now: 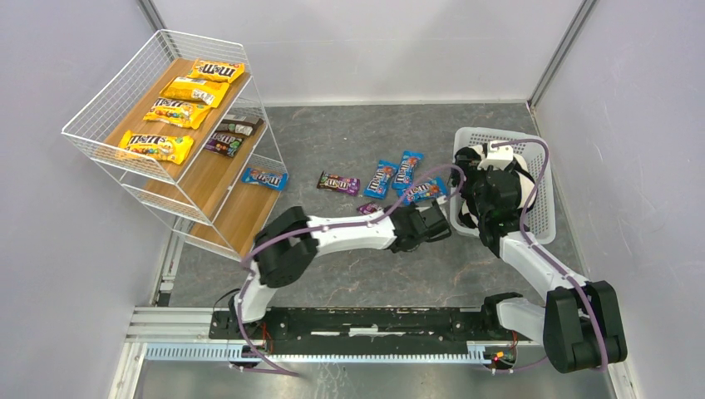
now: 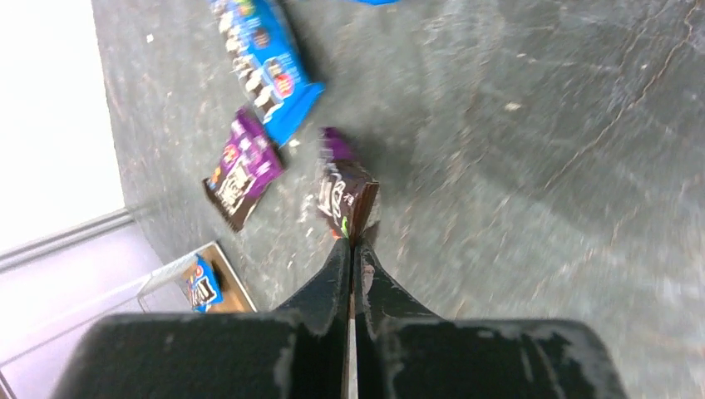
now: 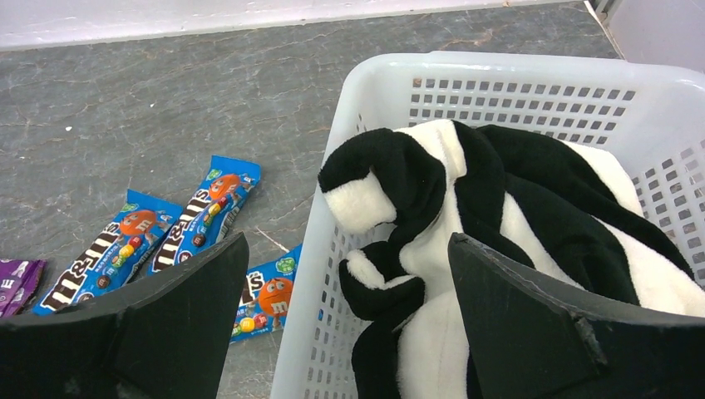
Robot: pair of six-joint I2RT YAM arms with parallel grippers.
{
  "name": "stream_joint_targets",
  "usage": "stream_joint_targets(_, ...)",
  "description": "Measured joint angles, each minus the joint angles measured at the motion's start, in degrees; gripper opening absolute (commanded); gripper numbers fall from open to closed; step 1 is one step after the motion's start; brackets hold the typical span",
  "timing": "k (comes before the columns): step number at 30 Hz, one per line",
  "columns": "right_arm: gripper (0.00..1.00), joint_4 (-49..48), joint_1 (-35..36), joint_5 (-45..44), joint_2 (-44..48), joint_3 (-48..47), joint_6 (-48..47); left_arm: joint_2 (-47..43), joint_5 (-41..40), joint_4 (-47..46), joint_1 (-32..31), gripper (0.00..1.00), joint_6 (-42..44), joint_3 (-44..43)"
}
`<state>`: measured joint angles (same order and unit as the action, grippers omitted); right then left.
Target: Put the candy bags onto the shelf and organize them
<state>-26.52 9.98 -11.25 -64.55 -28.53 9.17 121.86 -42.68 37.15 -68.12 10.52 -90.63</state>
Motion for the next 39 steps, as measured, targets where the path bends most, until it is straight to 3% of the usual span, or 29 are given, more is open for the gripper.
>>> stream_joint_targets(7,0.98,-0.7,0.0,0.2,0.0,0.2,0.3,-20.1,-0.1,7.0,0.0,0.02,-7.7,1.8)
stream_joint_targets(11,0.98,-1.0,0.0,0.8,-0.1,0.2,0.7,-26.8,-1.5,15.2,0.0,0.02,-12.7,-0.9)
stream_joint_targets(18,0.98,-2.6,0.0,2.7,-1.3,0.3,2.0,-30.6,-11.6,35.0,0.5,0.02,-22.8,-4.9)
stream_joint_targets(22,0.98,-3.0,0.0,4.0,-2.2,0.3,2.7,-33.7,-16.5,41.7,2.6,0.02,-26.7,-5.2)
stream_joint_targets(29,0.98,-3.7,0.0,5.4,-2.9,0.3,3.5,-40.7,-24.0,45.6,11.5,0.02,-27.9,-5.9)
stream_joint_targets(39,0.98,-4.7,0.0,7.1,-5.5,0.3,4.5,-40.9,-32.2,46.8,19.3,0.02,-27.4,-3.6)
